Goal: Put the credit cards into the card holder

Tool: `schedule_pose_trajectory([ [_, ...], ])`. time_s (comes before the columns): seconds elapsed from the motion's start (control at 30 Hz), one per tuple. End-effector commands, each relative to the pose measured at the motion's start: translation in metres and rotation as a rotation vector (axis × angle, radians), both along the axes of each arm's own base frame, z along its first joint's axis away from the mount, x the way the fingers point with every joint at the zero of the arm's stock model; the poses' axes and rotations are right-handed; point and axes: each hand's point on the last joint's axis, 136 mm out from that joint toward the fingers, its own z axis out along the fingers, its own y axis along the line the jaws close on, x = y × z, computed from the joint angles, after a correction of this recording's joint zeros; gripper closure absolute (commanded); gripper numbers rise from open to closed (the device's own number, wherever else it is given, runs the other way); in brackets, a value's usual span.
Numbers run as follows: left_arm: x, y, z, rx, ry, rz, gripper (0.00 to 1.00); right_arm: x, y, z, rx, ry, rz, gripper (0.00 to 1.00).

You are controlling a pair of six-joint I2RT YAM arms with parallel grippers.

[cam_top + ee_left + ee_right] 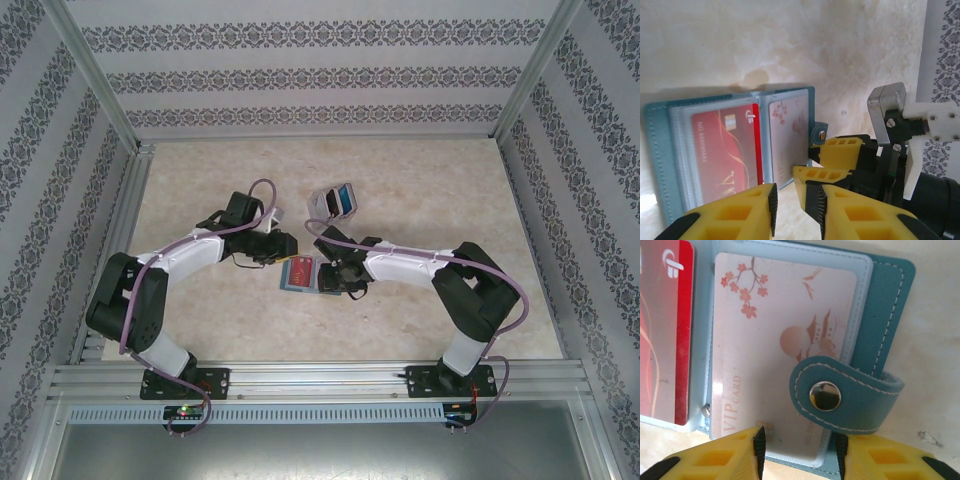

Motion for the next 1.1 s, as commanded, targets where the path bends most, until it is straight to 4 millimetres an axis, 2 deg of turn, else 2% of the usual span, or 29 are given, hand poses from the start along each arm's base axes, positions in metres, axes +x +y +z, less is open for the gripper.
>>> schedule_pose_trajectory([
  [0.0, -0.003, -0.012, -0.001, 0.006, 0.026, -0.019, 0.71, 0.0, -0.004, -0.002, 0.001, 0.001, -0.022, 0.55],
  [0.13, -0.008, -0.019, -0.018, 0.025, 0.063, -0.032, 0.75, 0.003, 0.001, 0.002, 0.022, -0.011, -0.021, 0.55],
  [0.43, -0.014, -0.017, -0.058, 0.07, 0.136, -0.039, 0.78, 0.012, 0.007, 0.006, 0.076, -0.029, -0.029, 0.56],
  [0.8, -0.019, -0.014, -0.071, 0.079, 0.164, -0.034, 0.78, 0.017, 0.017, 0.019, 0.121, -0.049, -0.015, 0.56],
  [1.07, -0.018, -0.015, -0.07, 0.08, 0.158, -0.037, 0.78, 0.019, 0.026, 0.04, 0.14, -0.082, 0.012, 0.56],
])
